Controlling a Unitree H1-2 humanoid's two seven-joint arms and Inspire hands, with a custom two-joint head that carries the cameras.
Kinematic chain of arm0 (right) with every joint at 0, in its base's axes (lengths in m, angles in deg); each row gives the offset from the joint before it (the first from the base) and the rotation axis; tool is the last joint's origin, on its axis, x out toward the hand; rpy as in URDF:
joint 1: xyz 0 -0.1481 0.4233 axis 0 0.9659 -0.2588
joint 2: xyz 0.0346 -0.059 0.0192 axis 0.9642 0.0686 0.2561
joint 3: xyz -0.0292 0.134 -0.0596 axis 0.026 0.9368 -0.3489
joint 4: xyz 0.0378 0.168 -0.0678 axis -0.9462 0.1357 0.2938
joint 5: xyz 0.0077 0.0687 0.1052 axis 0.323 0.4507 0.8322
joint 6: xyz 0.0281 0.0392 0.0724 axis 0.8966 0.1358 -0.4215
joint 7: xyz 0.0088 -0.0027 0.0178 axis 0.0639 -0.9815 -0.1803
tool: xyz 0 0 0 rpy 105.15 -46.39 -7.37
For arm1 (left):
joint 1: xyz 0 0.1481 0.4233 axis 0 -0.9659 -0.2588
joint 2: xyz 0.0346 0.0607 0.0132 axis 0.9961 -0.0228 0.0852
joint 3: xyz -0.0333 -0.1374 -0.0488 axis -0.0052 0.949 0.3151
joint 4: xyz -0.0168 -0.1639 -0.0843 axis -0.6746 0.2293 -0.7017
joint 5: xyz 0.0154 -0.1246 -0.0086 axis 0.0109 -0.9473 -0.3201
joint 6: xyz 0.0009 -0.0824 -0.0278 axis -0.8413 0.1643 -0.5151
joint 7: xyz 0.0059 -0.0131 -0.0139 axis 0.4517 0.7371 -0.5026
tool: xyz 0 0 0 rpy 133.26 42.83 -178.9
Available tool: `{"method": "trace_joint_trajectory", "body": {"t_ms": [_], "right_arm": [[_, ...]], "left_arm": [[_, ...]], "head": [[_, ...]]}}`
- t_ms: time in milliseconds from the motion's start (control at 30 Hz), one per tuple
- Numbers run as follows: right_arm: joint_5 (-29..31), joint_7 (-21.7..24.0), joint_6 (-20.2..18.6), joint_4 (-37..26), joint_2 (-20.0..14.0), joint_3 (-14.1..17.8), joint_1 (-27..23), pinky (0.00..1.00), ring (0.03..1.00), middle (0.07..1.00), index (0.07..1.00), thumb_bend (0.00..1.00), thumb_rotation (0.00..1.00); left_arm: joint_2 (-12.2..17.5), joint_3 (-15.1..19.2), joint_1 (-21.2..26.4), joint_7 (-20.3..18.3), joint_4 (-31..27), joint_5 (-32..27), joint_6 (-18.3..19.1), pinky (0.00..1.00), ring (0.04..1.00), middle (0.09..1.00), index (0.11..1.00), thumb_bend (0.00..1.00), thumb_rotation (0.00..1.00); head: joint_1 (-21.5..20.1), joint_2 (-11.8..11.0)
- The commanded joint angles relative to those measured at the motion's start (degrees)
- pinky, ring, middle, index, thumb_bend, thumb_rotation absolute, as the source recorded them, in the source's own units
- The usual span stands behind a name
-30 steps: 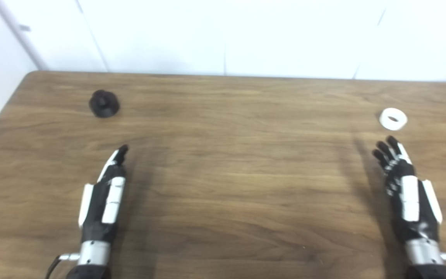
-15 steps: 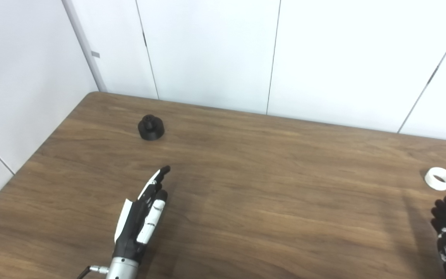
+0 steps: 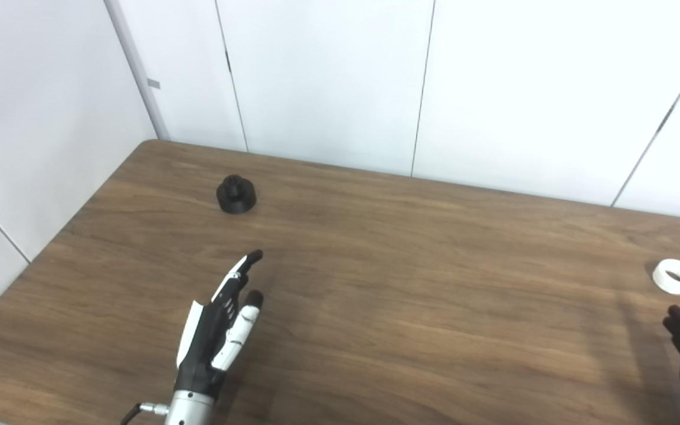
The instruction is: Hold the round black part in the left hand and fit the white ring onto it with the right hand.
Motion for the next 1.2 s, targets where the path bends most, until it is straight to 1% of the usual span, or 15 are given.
{"method": "trace_joint_trajectory", "body": {"t_ms": [0,33,100,233,367,433,467,500,600,633,767,800,900,1033,1167], "right_arm": [[-0.45,-0.85,1.63,5.53,1.02,-0.47,2.15,1.0,0.94,0.927,0.976,0.5,1.0],[-0.56,-0.91,1.7,5.57,1.08,-0.46,2.22,1.0,0.935,0.925,0.976,0.5,1.0],[-0.81,-1.03,1.92,5.61,1.15,-0.51,2.36,1.0,0.93,0.922,0.976,0.49,1.0],[-1.08,-1.24,1.54,5.29,1.23,-0.74,2.49,1.0,0.927,0.922,0.974,0.49,1.0],[-1.21,-1.4,0.87,4.89,1.49,-0.95,2.44,1.0,0.933,0.919,0.974,0.5,1.0],[-1.84,-1.62,1.12,5.13,1.47,-0.99,2.36,1.0,0.929,0.914,0.968,0.49,1.0],[-2.11,-1.64,1.47,5.4,1.41,-1.03,2.27,1.0,0.928,0.912,0.966,0.48,1.0],[-2.21,-1.61,1.71,5.62,1.38,-1.03,2.2,1.0,0.927,0.912,0.966,0.47,1.0],[-2.37,-1.72,2.3,6.22,1.54,-0.98,1.99,1.0,0.923,0.909,0.963,0.48,1.0],[-1.81,-1.15,2.7,6.5,1.38,-1.15,1.87,1.0,0.92,0.91,0.963,0.48,1.0],[0.45,0.34,2.76,7.02,0.89,-1.62,1.62,1.0,0.955,0.955,0.996,0.53,1.0],[0.74,0.37,2.59,6.97,0.91,-1.65,1.59,1.0,0.957,0.955,0.998,0.53,1.0],[2.09,0.67,2.12,6.77,1.15,-1.63,1.48,1.0,0.957,0.958,0.999,0.52,1.0],[2.13,0.51,1.43,6.47,1.35,-1.61,1.49,1.0,0.955,0.954,0.998,0.52,1.0],[2.19,0.46,0.89,5.89,1.48,-1.67,1.65,1.0,0.955,0.956,0.998,0.52,1.0]], "left_arm": [[-3.71,-0.87,-0.02,1.09,3.99,0.26,0.45,1.0,0.991,0.96,0.917,0.54,0.57],[-3.71,-0.64,-0.22,1.41,3.65,0.54,0.97,1.0,0.987,0.959,0.921,0.54,0.53],[-3.55,-0.06,-0.72,2.65,1.57,2.45,3.49,0.99,0.978,0.949,0.917,0.57,0.45],[-1.22,1.65,0.69,4.65,-2.87,7.11,7.77,0.89,0.932,0.927,0.905,0.64,0.4],[0.88,3.78,4.16,5.66,-6.62,10.83,12.48,0.89,0.922,0.91,0.881,0.73,0.27],[1.84,4.64,6.12,5.58,-7.65,12.41,14.27,0.94,0.938,0.912,0.875,0.76,0.22],[2.6,5.04,7.24,5.45,-7.82,13.61,14.86,0.95,0.943,0.913,0.875,0.77,0.22],[3.24,5.34,8.13,5.33,-7.9,14.82,15.37,0.94,0.933,0.905,0.871,0.79,0.21],[4.8,6.29,10.48,4.82,-8.11,17.14,17.98,0.89,0.902,0.893,0.866,0.83,0.22],[5.4,6.53,11.23,4.67,-7.94,17.81,18.65,0.88,0.9,0.893,0.863,0.83,0.22],[8.39,7.29,14.43,3.56,-6.55,19.86,21.57,0.88,0.91,0.905,0.87,0.85,0.25],[9.12,7.37,15.09,3.27,-6.09,20.12,22.1,0.91,0.926,0.914,0.875,0.85,0.25],[11.59,7.4,17.13,2.62,-4.38,21.34,23.52,0.98,0.957,0.924,0.872,0.86,0.26],[14.95,7.25,20.29,2.0,-0.66,22.6,24.51,0.97,0.964,0.925,0.87,0.86,0.27],[17.18,6.69,23.8,1.95,2.94,24.75,26.77,0.95,0.966,0.928,0.876,0.85,0.28]], "head": [[-0.37,-0.08],[-0.54,-0.1],[-0.74,-0.1],[-0.74,0.09],[-0.98,0.15],[-1.06,0.17],[-1.1,0.26],[-1.1,0.26],[-1.32,0.44],[-1.38,0.51],[-1.6,0.65],[-1.64,0.72],[-1.75,0.87],[-1.81,1.12],[-1.92,1.27]]}}
